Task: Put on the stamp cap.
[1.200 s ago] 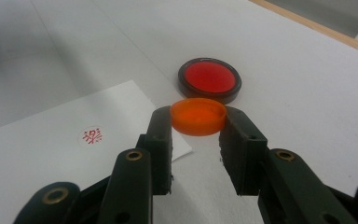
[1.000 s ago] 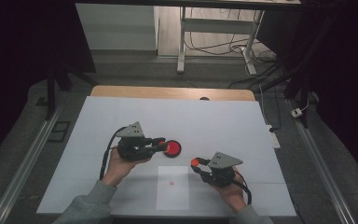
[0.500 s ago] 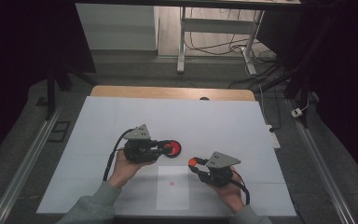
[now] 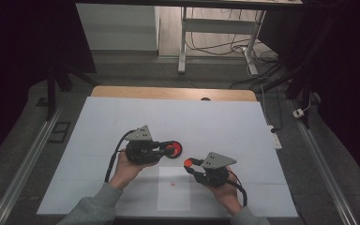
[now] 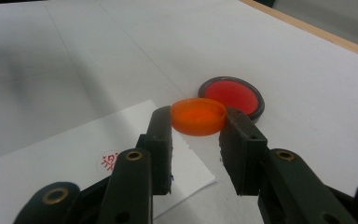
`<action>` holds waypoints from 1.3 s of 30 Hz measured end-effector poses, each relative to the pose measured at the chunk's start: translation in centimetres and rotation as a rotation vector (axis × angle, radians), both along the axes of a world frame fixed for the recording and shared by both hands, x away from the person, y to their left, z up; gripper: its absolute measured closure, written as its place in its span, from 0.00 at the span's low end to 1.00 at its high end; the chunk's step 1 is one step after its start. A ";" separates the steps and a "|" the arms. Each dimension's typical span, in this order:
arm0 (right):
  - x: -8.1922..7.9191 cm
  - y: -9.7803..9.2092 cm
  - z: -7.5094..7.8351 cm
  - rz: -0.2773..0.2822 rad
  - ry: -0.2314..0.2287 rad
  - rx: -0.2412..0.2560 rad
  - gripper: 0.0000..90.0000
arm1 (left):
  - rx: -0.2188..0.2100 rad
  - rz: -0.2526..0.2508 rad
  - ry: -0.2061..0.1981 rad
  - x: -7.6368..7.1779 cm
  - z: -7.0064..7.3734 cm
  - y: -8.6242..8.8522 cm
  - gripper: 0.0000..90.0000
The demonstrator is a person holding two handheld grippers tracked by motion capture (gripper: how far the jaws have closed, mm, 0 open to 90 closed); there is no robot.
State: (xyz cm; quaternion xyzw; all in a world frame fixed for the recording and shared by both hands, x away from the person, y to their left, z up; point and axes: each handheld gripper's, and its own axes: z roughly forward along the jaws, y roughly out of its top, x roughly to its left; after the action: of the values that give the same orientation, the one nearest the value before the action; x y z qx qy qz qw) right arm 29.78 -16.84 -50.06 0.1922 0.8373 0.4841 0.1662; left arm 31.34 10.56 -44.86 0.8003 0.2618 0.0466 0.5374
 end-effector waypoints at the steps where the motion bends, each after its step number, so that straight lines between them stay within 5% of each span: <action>1: 0.0 0.1 0.0 -0.001 0.001 0.001 0.71 | 0.001 0.000 0.002 0.0 0.0 -0.1 0.80; 39: -0.2 1.7 0.4 0.034 0.003 0.041 0.71 | 0.030 -0.067 0.034 -0.2 -1.6 -2.6 0.80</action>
State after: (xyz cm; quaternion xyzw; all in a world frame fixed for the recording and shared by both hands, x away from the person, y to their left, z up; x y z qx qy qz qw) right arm 29.55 -15.19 -49.70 0.1819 0.8308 0.5035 0.1526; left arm 31.17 8.00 -46.42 0.8173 0.2433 0.0189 0.5220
